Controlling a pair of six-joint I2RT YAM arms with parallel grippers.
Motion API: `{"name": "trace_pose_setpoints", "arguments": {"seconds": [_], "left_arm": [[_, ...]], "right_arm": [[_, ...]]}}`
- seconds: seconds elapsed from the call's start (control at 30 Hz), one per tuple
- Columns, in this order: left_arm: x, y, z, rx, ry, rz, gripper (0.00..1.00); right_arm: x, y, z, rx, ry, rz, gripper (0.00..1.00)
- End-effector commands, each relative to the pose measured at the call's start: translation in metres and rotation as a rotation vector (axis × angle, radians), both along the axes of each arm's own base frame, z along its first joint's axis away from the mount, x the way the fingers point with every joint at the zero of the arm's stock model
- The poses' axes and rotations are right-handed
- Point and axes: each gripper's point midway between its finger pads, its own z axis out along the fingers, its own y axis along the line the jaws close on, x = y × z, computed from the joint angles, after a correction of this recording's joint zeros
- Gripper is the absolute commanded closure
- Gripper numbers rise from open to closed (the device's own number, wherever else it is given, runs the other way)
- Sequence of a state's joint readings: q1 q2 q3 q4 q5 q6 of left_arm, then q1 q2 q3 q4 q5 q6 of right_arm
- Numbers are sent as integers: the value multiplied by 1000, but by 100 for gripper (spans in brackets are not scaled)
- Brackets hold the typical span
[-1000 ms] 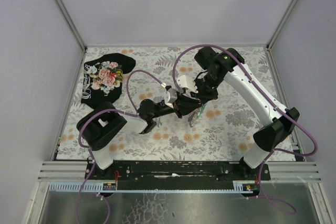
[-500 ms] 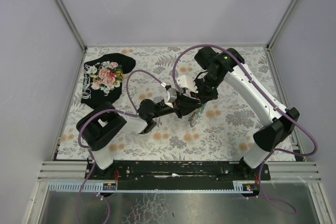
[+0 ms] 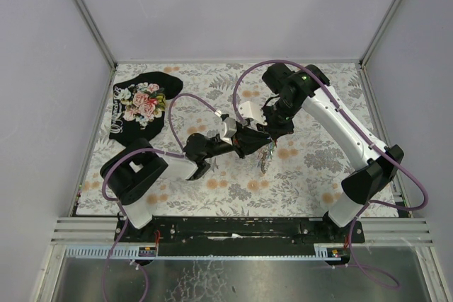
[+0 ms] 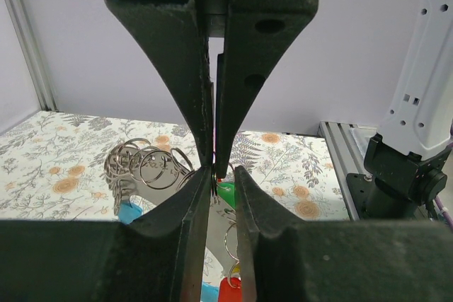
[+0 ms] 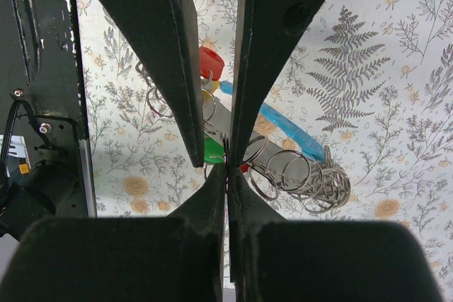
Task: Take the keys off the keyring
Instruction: Remove the key from the keyring.
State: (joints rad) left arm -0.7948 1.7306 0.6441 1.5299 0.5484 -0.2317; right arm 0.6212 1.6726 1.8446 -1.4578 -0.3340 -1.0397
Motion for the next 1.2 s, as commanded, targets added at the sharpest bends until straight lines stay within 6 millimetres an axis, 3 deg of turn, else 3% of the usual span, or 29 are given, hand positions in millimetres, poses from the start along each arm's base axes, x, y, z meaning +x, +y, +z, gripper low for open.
{"name": "trace_pose_setpoints", "arguments": {"seconds": [0.0, 0.5, 0.97, 1.17], "left_arm": [[-3, 5, 15, -49, -50, -2, 82], [0, 2, 2, -24, -29, -9, 83], [-2, 1, 5, -22, -34, -30, 93], [-1, -1, 4, -9, -25, -37, 92]], "right_arm": [[-4, 6, 14, 40, -20, 8, 100], [-5, 7, 14, 47, -15, 7, 100], [-6, 9, 15, 57, -6, 8, 100], [-7, 10, 14, 60, -1, 8, 100]]}}
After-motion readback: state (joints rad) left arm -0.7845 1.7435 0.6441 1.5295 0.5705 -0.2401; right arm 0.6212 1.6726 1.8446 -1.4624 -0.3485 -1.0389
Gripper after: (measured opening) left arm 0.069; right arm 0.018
